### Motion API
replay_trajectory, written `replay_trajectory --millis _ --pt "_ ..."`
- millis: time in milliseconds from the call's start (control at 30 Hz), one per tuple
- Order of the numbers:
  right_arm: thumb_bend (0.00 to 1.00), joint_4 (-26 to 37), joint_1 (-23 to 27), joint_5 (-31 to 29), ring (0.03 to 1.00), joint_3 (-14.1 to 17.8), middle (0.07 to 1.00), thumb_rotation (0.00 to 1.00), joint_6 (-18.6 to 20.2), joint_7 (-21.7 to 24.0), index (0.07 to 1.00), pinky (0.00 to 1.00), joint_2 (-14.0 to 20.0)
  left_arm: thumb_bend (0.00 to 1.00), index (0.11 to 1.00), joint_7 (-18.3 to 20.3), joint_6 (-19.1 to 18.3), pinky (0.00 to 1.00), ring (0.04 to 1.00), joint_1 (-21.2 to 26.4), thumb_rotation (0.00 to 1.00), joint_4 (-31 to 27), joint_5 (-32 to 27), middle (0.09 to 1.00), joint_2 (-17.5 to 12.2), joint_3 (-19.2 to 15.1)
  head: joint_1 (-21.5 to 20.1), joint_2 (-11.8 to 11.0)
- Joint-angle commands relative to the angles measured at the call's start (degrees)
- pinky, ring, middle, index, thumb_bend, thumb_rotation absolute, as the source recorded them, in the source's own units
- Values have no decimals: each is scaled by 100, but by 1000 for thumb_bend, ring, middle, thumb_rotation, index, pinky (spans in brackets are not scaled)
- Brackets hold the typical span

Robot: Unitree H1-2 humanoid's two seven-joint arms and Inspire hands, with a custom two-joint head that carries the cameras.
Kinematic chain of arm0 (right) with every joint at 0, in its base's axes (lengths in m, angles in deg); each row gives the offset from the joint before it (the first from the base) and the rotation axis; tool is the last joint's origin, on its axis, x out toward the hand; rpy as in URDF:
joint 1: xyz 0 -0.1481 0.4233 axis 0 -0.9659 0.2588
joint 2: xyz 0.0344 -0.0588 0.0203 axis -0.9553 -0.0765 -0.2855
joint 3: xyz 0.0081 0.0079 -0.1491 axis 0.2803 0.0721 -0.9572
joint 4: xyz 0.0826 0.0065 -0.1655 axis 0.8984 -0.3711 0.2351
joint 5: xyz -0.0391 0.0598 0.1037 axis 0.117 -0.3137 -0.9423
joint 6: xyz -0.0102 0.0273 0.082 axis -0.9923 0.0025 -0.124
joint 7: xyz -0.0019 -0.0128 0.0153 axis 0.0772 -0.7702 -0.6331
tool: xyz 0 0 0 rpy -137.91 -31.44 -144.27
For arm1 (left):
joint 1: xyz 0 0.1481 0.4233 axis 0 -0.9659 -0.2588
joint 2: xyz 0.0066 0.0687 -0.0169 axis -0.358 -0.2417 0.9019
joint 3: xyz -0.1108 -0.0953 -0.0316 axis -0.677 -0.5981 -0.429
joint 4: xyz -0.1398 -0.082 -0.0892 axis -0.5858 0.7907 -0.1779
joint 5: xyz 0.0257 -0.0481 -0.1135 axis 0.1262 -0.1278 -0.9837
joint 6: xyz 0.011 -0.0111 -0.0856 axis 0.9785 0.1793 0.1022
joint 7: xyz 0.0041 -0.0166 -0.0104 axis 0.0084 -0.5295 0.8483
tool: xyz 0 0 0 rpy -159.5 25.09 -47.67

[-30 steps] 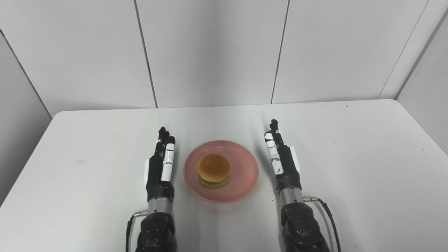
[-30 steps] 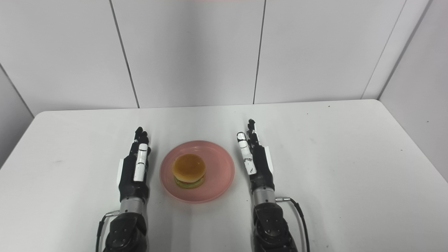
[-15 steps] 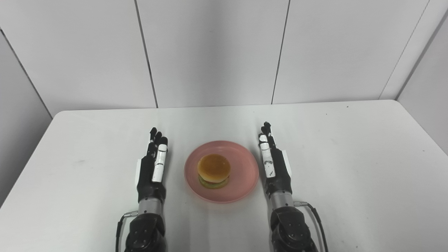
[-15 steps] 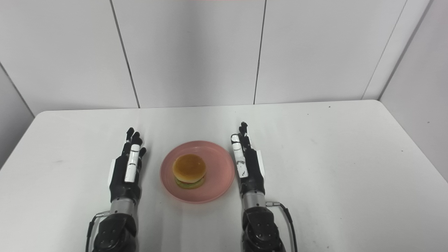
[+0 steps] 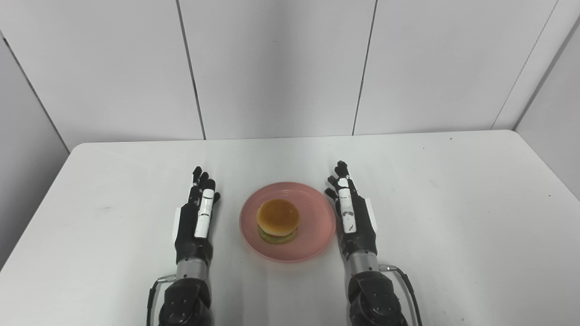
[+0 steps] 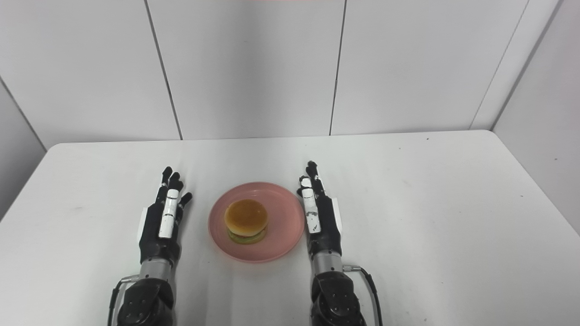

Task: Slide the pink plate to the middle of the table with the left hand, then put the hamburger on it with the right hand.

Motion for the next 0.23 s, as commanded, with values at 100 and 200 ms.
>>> replay_trajectory --millis 100,200 --pt "841 -67 -202 -2 935 57 971 1000 -98 47 924 896 91 703 1000 -8 -81 955 998 -40 798 33 69 998 89 96 15 16" --pt "829 3 -246 5 928 64 962 1000 -83 44 920 914 116 683 1000 9 -59 970 1000 -42 801 2 93 998 103 145 23 14"
